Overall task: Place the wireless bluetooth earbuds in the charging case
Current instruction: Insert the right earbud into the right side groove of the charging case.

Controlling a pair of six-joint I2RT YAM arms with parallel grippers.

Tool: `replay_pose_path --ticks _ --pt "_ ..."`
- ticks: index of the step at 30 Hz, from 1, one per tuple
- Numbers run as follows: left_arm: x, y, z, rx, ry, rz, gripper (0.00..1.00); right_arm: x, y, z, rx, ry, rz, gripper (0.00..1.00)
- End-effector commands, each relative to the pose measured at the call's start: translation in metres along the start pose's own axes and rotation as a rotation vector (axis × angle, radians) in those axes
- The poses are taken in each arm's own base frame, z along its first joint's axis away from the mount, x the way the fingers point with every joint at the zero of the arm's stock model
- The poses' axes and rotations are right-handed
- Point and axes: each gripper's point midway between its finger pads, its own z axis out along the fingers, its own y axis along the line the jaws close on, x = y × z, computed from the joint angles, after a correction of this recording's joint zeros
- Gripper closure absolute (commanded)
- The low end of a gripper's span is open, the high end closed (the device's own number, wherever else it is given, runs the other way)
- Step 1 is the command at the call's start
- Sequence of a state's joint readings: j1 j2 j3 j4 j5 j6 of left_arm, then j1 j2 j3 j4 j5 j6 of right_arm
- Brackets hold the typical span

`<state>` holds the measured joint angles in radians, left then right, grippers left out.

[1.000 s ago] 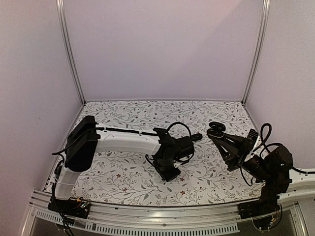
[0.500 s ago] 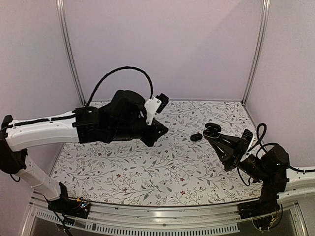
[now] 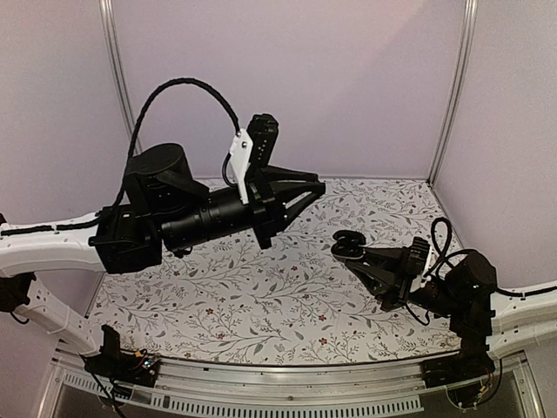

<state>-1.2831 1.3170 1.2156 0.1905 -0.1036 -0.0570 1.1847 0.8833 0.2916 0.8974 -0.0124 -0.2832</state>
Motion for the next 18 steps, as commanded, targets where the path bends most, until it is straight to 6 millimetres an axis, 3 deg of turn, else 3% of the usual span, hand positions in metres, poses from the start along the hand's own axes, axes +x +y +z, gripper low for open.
replay_pose_path --ticks 1,7,18 --pt "-0.005 -0.038 0.01 0.122 -0.055 0.077 0.93 -0.041 0.007 0.007 -0.064 -0.142 0.059 1.0" --pt "0.0 -0.056 0.015 0.166 -0.045 0.102 0.93 -0.051 0.004 0.01 -0.059 -0.17 0.135 1.0" --pt "0.02 -0.074 0.029 0.209 0.028 0.132 0.94 -0.047 0.006 0.014 -0.071 -0.162 0.191 1.0"
